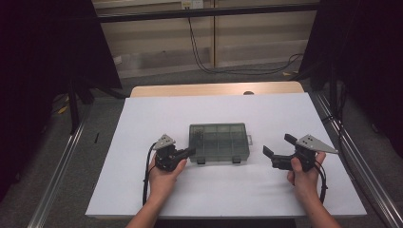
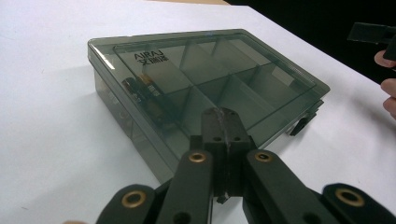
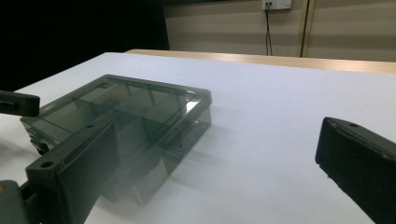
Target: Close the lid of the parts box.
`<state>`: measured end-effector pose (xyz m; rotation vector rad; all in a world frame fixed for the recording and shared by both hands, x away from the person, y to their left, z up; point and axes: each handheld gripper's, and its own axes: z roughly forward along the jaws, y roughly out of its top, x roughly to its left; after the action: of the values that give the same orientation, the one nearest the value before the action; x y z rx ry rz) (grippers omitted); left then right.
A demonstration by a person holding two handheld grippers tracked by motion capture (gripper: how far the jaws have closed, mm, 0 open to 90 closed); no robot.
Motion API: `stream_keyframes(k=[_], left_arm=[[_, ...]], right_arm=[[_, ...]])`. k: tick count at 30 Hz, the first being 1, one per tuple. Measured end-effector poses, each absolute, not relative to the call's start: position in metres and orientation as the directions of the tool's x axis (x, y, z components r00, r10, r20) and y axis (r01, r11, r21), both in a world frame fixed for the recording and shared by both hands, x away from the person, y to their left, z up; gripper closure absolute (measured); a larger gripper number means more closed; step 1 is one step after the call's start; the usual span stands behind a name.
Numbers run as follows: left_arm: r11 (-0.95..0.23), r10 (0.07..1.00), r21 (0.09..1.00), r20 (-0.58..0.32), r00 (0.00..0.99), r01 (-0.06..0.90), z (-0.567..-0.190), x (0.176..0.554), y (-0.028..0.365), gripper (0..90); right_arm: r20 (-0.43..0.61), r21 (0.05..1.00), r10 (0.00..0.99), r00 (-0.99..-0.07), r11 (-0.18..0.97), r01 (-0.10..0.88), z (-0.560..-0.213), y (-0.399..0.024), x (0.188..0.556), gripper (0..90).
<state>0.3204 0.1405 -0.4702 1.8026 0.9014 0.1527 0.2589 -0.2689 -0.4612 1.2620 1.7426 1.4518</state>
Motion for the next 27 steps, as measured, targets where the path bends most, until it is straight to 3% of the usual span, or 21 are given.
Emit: stream_keyframes(k=[25,27], left_arm=[[-0.129,0.652,0.854,-0.310,0.692,0.504,-0.469,0.320,0.144,90.0],[-0.128,0.658,0.859,-0.300,0.691,0.495,-0.468,0.320,0.146,84.6]], right_arm=[[0.154,0.945,0.931,-0.332,-0.040,0.325,-0.463,-0.322,0.228,0.0],[0.150,0.946,0.927,-0.343,-0.034,0.323,-0.463,-0.321,0.229,0.0]])
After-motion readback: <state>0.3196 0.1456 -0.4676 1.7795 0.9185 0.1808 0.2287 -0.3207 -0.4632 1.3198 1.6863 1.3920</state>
